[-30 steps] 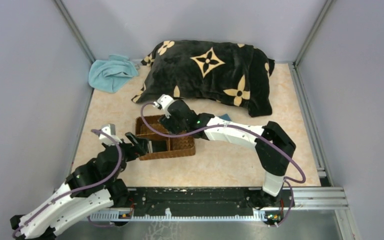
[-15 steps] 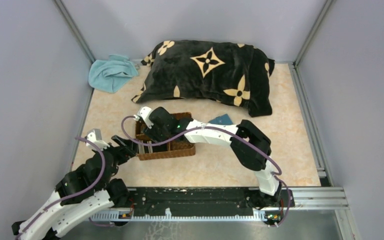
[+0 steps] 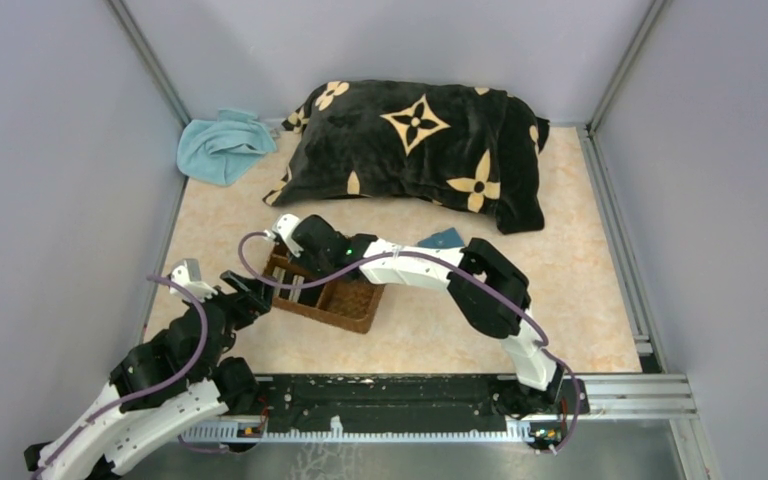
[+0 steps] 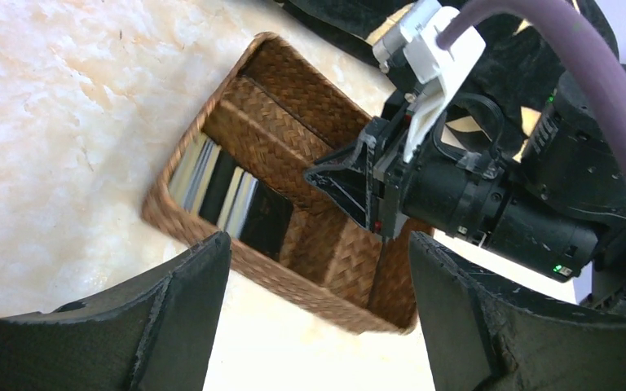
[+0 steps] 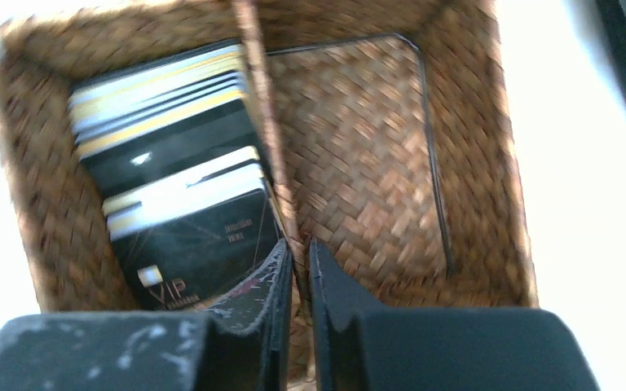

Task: Take the credit cards out of the card holder
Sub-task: Adjust the storage box at the center of the board, then open the card holder at the center of the board.

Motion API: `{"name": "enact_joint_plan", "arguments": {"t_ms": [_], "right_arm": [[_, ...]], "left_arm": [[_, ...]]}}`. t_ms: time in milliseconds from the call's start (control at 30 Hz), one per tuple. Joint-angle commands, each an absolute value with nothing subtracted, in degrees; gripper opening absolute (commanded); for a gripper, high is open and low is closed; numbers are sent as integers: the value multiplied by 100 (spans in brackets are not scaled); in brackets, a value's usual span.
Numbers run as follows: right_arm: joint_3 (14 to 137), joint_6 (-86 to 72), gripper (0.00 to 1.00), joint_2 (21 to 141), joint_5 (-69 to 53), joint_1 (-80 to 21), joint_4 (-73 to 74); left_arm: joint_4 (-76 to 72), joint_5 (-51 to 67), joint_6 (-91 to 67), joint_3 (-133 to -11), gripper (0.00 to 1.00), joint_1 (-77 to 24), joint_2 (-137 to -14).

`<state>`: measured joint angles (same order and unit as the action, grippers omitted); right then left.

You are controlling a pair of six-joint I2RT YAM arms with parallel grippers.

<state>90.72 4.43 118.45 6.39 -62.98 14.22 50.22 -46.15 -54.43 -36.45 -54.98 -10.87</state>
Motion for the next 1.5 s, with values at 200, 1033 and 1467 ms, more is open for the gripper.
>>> {"name": "enact_joint_plan", "arguments": {"t_ms": [200, 1033, 1467], "right_arm": [[10413, 500, 7, 12628, 821, -6032, 1335], [9123, 142, 69, 10535, 1623, -5292, -175], [5746, -999, 60, 8918, 1688, -3309, -439]], "left_arm": [[5116, -4671, -5450, -3621, 86, -5491, -950], [3286, -2924, -3745, -3392, 100, -5511, -2592], [946, -1916, -2860, -3091, 100, -5516, -3630]]}}
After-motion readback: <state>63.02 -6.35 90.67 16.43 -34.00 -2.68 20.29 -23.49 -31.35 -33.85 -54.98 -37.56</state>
